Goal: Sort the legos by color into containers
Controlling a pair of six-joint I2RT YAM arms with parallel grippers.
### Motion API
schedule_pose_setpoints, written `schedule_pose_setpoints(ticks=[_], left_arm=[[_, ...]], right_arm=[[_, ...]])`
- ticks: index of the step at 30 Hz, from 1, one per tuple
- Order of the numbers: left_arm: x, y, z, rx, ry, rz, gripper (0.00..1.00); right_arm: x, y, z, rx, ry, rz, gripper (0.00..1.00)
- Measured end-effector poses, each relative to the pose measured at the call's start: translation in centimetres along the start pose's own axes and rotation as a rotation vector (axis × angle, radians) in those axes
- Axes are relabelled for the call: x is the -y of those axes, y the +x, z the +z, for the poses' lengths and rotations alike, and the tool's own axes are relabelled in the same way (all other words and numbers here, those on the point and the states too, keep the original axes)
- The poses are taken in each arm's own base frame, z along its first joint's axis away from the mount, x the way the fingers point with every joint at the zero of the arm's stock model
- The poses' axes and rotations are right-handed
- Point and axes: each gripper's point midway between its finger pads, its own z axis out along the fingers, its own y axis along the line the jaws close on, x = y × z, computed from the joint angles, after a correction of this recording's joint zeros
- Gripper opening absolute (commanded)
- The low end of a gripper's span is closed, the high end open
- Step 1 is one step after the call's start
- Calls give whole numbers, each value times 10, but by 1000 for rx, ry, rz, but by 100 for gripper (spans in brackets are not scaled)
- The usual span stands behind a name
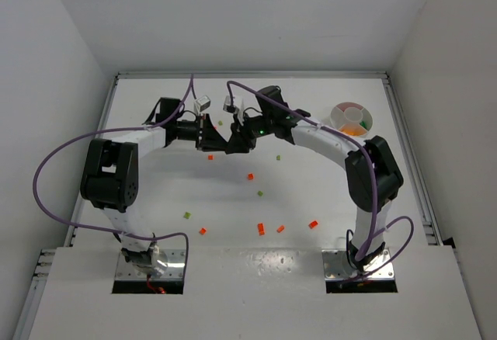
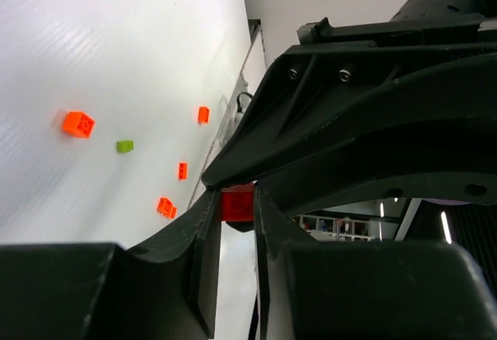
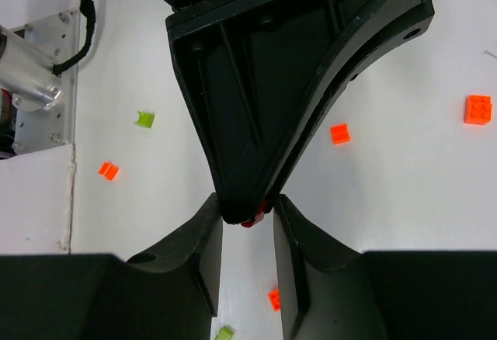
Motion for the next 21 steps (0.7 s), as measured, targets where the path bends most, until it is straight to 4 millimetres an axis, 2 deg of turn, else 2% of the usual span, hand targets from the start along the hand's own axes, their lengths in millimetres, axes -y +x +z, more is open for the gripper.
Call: schedule_pose_setpoints(ticks=[5, 6, 11, 15, 17, 19, 21], left_arm=[[-4, -1, 0, 11, -15, -4, 55], [-8, -2, 0, 23, -30, 4, 59], [-18, -4, -4, 53, -60, -8, 74], [-20, -6, -9, 65, -67, -17, 81], [-23, -11, -21, 100, -86, -16, 81], [-30, -24, -42, 170, -132, -9, 82], [-40, -36, -61, 237, -199, 10, 82]], right_arm=[[1, 2, 1, -10, 11, -5, 0], [0, 1, 1, -9, 7, -4, 0], [0, 0, -3, -10, 15, -6, 0], [-2, 1, -11, -12, 51, -48, 0], [-6, 16, -24, -48, 78, -40, 0], [-9, 38, -41, -94, 115, -17, 0], [-11, 54, -53, -140, 132, -5, 5]])
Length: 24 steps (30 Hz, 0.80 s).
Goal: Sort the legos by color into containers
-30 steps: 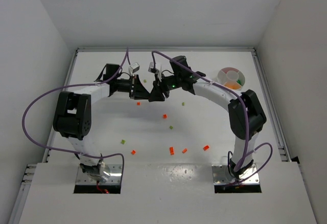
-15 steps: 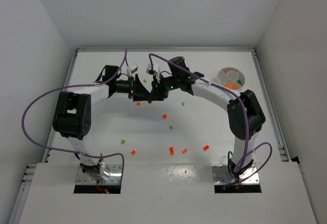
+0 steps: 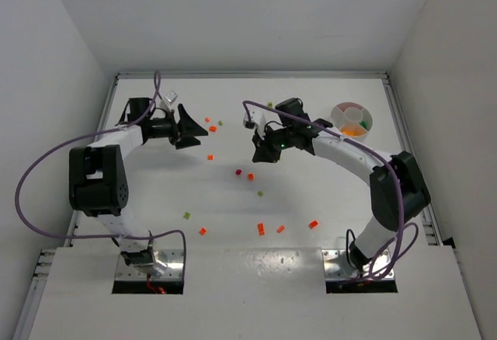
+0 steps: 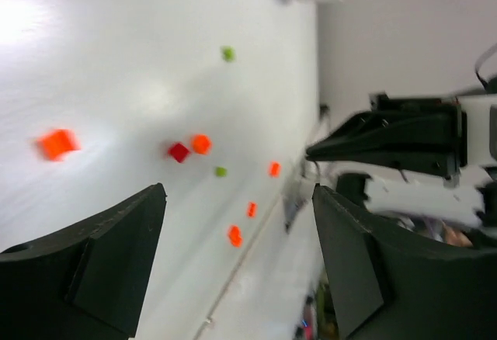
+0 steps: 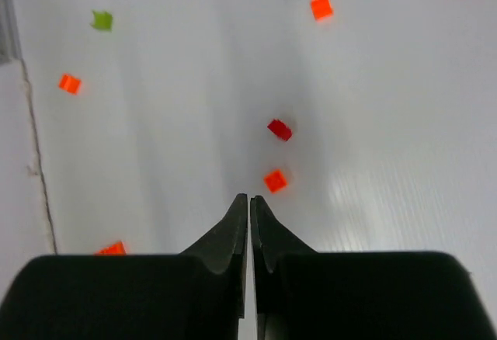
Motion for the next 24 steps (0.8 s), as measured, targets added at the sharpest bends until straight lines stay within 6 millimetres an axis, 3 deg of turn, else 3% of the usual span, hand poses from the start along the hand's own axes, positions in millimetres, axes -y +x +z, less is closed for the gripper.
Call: schedule_pose_setpoints(ticks=[6, 11, 15, 17, 24], left_arm=[[-25, -24, -29, 139, -218, 84, 82], [-26, -33, -52, 208, -327, 165, 85], [-40, -36, -72, 236, -388, 138, 85], [-46, -37, -79, 247, -409, 127, 85], [-51, -34, -84, 239, -427, 113, 85]], right_arm=[[-11, 38, 5, -139, 20, -2, 25], [-21, 53, 41, -250, 1, -25, 35], [-14, 63, 74, -322, 15, -26, 47], [-5, 65, 84, -338, 45, -18, 49], [17, 70, 85, -367, 144, -9, 53]])
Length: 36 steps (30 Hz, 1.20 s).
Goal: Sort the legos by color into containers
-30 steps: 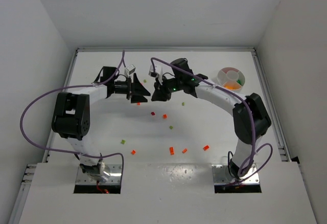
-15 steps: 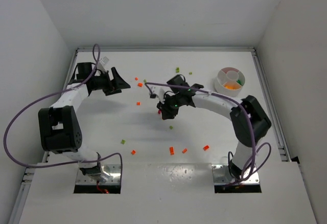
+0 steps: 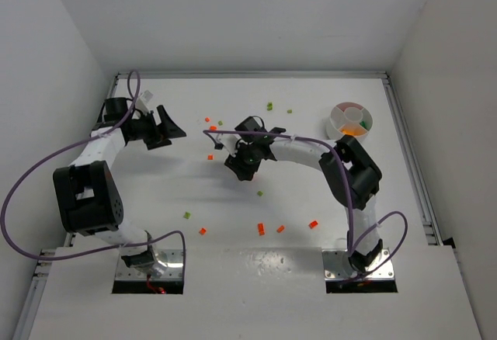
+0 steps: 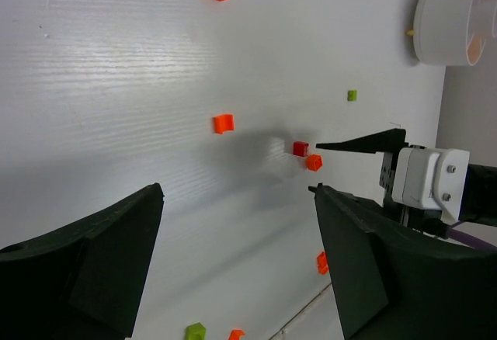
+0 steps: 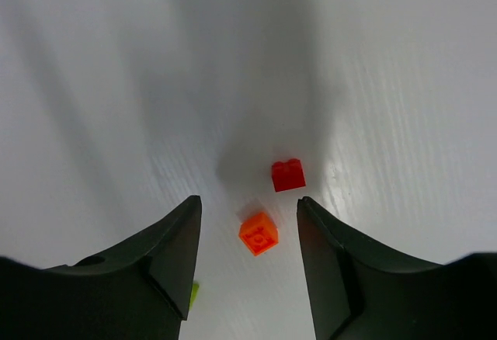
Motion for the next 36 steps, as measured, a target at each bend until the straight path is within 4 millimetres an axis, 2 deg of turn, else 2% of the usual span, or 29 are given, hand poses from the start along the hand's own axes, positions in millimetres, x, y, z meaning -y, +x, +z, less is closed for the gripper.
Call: schedule_pose_setpoints(ticks=[2, 9, 16, 24, 28, 32, 36], left_arm=[[0, 0, 0, -4, 3, -3, 85], [-3, -1, 5, -19, 7, -15, 85], [-3, 0, 6, -24, 14, -19, 85], [-3, 1, 8, -33, 24, -25, 85], [-4, 2, 9, -39, 25, -30, 85], [-5, 3, 11, -44, 27, -35, 85], [-5, 3, 11, -44, 29, -36, 93]], right_arm=[[4, 0, 0, -1, 23, 3, 60], [15, -7, 0, 16, 66, -18, 62], [26, -9, 13, 10, 64, -46, 45], [28, -2, 18, -8, 56, -58, 45], [29, -2, 18, -8, 57, -65, 37], [28, 2, 22, -15, 50, -72, 22], [30, 1, 22, -12, 50, -72, 8]])
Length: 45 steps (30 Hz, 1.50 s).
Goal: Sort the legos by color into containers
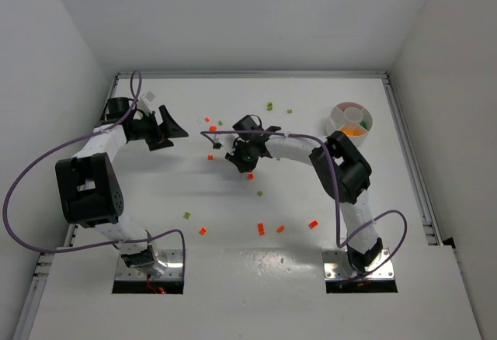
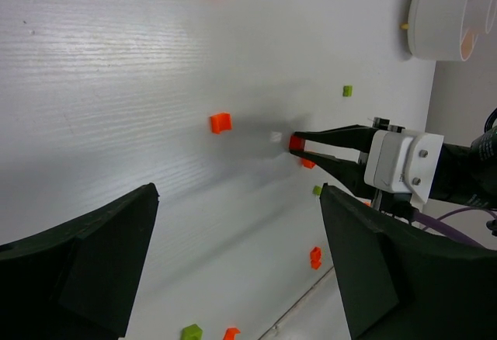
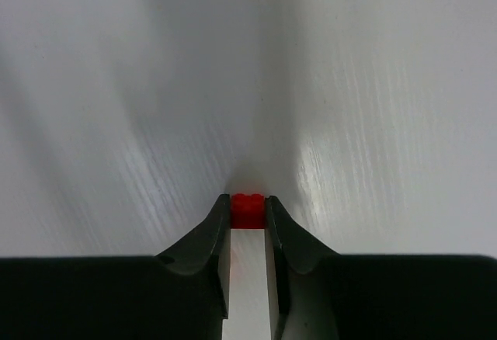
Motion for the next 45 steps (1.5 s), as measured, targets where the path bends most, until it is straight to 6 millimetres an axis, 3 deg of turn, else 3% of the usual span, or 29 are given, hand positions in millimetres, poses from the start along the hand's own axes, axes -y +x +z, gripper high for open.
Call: schedule_pose_setpoints(ticks=[1, 5, 8, 11, 13, 15, 17, 19, 22, 26, 29, 32, 35, 40, 45], left_arm=[[0, 0, 0, 0, 1, -2, 99], [0, 0, 0, 0, 1, -3, 100], [0, -1, 0, 1, -2, 4, 100], [2, -3, 0, -4, -23, 39, 100], [7, -13, 0, 3, -69, 86, 100], [20, -33, 0, 45, -128, 169, 100], [35, -56, -4, 124, -177, 266, 100], [56, -71, -17, 204, -204, 363, 100], [86, -97, -42, 316, -209, 477, 100], [106, -117, -56, 391, -201, 568, 100], [104, -115, -51, 378, -201, 577, 100], [101, -107, -42, 356, -204, 568, 100], [92, -100, -27, 310, -269, 556, 100], [84, -85, 11, 198, -377, 585, 100], [82, -72, 16, 158, -424, 622, 100]], right_arm=[[0, 0, 0, 0, 0, 1, 6], [0, 1, -3, -14, -7, 11, 0], [-3, -3, -21, -11, -11, 42, 0], [5, -27, -68, 57, 21, 73, 0], [20, -53, -111, 154, 74, 88, 0], [40, -69, -158, 251, 143, 110, 0], [61, -67, -199, 309, 214, 149, 0], [87, -51, -233, 338, 294, 207, 0], [123, -5, -257, 304, 371, 325, 0], [162, 72, -254, 190, 391, 518, 0], [190, 122, -242, 113, 380, 644, 0], [209, 157, -235, 67, 374, 734, 0], [230, 174, -237, 59, 390, 776, 0], [257, 175, -249, 87, 435, 788, 0], [276, 171, -260, 112, 473, 791, 0]])
